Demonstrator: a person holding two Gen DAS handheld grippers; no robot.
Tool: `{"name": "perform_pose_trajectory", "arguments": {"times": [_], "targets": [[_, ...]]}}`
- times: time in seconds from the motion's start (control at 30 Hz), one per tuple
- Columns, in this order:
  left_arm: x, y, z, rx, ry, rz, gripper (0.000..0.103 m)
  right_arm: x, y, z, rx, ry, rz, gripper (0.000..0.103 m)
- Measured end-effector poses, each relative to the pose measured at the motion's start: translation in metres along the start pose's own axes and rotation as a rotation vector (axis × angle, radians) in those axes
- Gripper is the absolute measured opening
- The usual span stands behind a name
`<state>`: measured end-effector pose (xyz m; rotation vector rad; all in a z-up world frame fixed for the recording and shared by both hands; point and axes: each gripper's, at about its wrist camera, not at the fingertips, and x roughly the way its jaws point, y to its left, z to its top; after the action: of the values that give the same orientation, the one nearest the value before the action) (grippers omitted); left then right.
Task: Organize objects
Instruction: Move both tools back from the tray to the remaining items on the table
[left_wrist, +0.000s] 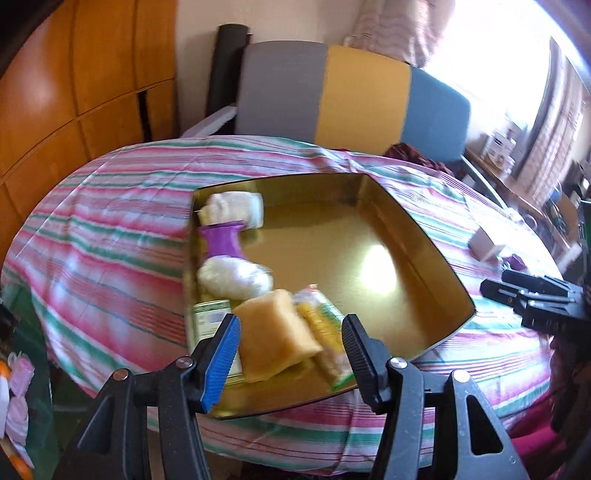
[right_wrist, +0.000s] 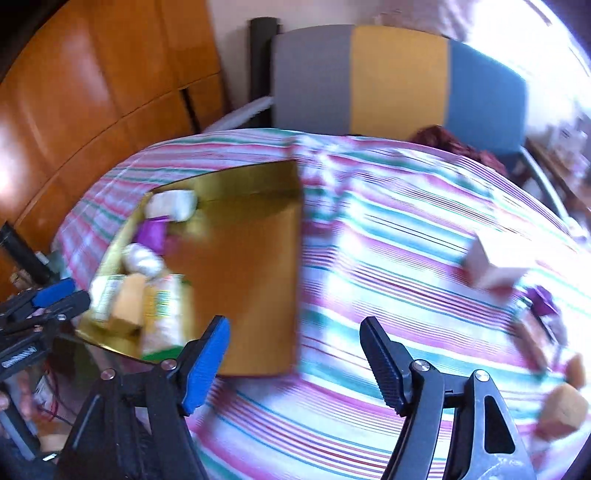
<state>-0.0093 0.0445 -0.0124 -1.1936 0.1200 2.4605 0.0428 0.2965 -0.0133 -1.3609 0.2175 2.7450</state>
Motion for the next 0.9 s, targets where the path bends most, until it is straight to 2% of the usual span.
{"name": "perform_pose_trajectory", "arguments": {"times": [0.23, 0.53, 0.67, 0.9], "targets": [[0.009, -0.051, 0.007, 0.123, 0.009, -0.085, 0.058, -0.027, -0.106, -0.022, 0.216, 0.016, -0.144, 0.074], [0.019, -0.116, 0.007, 0.266, 0.048, -0.186, 0.058, -0.093, -0.250, -0.066, 0.569, -0.023, -0.373, 0.077], [0.023, -0.140, 0.007, 0.316, 0.065, -0.219, 0.058, -0.106, -0.292, -0.084, 0.689, -0.023, -0.401, 0.078], [0.033, -0.179, 0.008, 0.389, 0.106, -0.271, 0.058, -0.098, -0.329, -0.105, 0.867, -0.048, -0.361, 0.079]]}}
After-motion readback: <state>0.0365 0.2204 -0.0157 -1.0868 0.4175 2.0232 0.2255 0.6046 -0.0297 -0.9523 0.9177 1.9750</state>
